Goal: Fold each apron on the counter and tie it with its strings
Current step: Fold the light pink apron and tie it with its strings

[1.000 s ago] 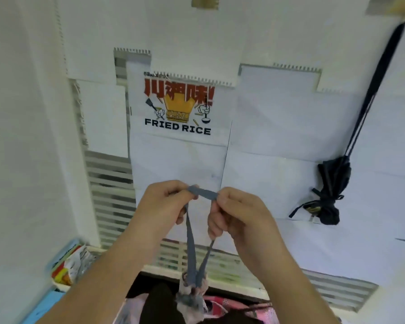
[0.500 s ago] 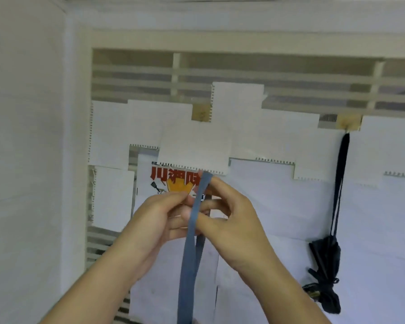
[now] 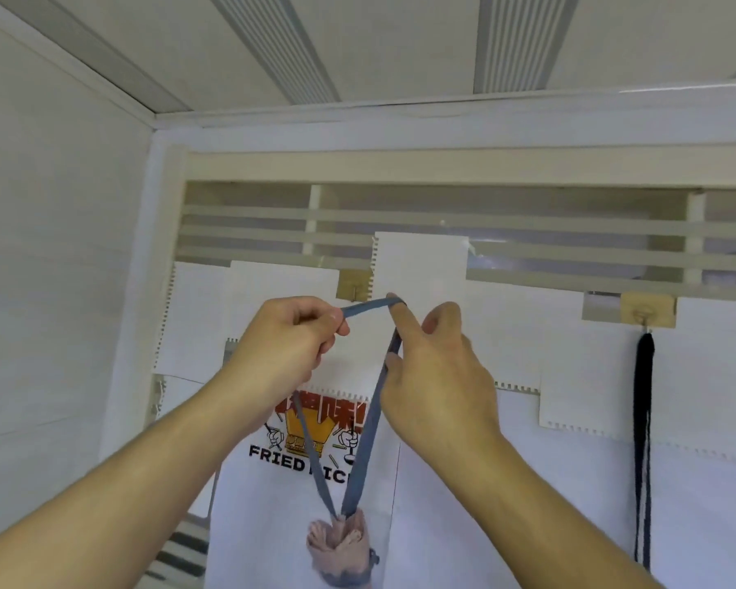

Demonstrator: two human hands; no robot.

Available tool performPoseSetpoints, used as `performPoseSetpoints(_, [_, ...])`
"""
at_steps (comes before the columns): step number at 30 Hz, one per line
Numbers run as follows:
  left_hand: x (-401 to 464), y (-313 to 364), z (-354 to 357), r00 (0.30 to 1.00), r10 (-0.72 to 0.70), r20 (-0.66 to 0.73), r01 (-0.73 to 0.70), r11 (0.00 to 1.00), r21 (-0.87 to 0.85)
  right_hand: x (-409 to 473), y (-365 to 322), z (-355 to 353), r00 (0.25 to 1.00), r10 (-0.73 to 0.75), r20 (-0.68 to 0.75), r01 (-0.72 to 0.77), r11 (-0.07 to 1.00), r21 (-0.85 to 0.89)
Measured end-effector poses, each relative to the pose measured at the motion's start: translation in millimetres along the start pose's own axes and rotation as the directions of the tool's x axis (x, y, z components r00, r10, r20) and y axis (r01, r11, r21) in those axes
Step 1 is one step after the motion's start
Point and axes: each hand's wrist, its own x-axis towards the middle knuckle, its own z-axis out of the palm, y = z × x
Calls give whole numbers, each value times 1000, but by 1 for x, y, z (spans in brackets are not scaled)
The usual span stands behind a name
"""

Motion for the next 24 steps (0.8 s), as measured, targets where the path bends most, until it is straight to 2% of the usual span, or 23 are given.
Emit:
performPoseSetpoints(2, [19,-1,2,1000,-4,-9,4,1000,1,19,9,11,1000,23,11,-24,989,148])
performPoseSetpoints(4, [38,-3,5,999,3,-50,-2,1000,23,39,14,23,997,63,36,-72,925,372])
performPoseSetpoints(6, [57,-9,9,994,44,-98,-32,992,120,57,16,33,995,95,41,-103,883,459])
performPoseSetpoints(10, [93,-27,11,980,126,-155,-69,941,330,87,10,45,994,106,-3,-96,911,401])
performPoseSetpoints(13, [117,-47,-1,970,203,-135,-115,870,479,109,11,55,986,156,-54,-127,925,358])
performPoseSetpoints(20, [146,-77,-10,958,283,-55,-193,772,605,127,9,82,980,189,-59,-177,970,166])
performPoseSetpoints(24, [135,-86,-8,954,298,33,-239,689,684,112,7,94,981,192,-6,-191,981,44])
